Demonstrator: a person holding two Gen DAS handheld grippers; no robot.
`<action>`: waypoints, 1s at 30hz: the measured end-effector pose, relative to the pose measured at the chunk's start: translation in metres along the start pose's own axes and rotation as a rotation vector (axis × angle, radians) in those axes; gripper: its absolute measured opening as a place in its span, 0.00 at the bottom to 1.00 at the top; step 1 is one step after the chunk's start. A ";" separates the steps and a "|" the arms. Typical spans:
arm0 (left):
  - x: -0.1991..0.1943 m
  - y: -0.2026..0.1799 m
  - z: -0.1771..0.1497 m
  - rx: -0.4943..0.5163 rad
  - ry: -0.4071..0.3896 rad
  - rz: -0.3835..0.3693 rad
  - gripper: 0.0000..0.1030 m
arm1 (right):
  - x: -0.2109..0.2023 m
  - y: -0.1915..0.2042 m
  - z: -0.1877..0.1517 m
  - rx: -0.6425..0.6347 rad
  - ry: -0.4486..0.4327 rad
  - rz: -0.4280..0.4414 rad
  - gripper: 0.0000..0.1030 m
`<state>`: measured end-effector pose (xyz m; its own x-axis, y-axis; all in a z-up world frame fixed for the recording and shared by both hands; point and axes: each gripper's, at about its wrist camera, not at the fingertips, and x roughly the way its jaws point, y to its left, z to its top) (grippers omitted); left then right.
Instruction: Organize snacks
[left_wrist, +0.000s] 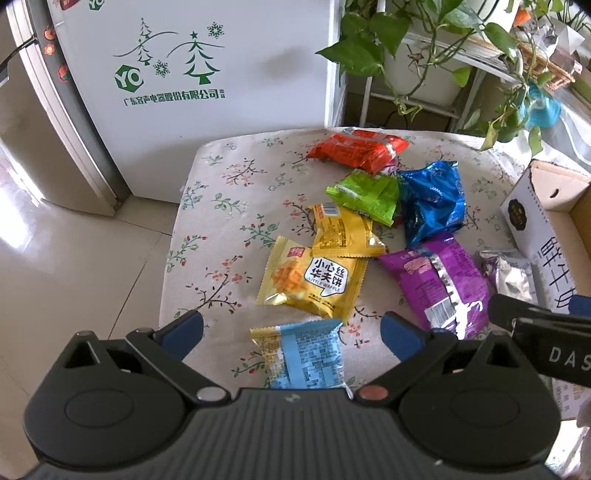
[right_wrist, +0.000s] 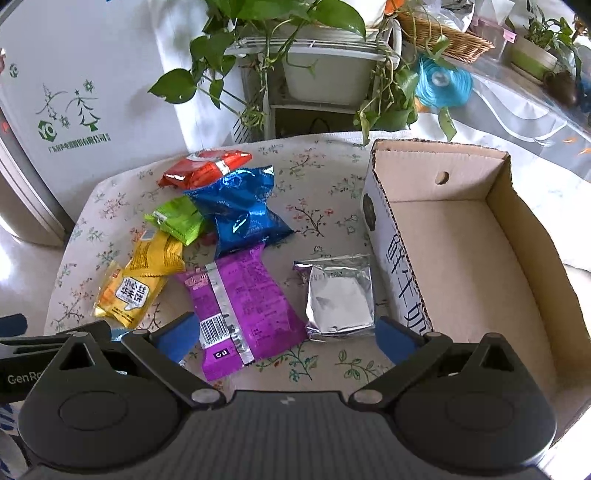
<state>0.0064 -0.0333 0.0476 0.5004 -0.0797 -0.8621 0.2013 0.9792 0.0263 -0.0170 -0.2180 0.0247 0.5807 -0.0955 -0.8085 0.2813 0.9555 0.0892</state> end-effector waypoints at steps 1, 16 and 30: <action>0.000 0.000 0.000 0.002 -0.001 0.005 0.98 | 0.001 0.001 0.000 -0.004 0.003 -0.004 1.00; 0.001 -0.001 -0.004 0.018 -0.008 0.035 0.98 | 0.002 0.006 0.001 -0.051 0.011 -0.031 1.00; 0.003 0.001 -0.007 0.017 -0.006 0.043 0.97 | 0.003 0.009 0.001 -0.068 0.012 -0.029 1.00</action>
<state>0.0019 -0.0315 0.0416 0.5136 -0.0387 -0.8571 0.1941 0.9783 0.0722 -0.0120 -0.2103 0.0230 0.5639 -0.1201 -0.8171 0.2446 0.9693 0.0263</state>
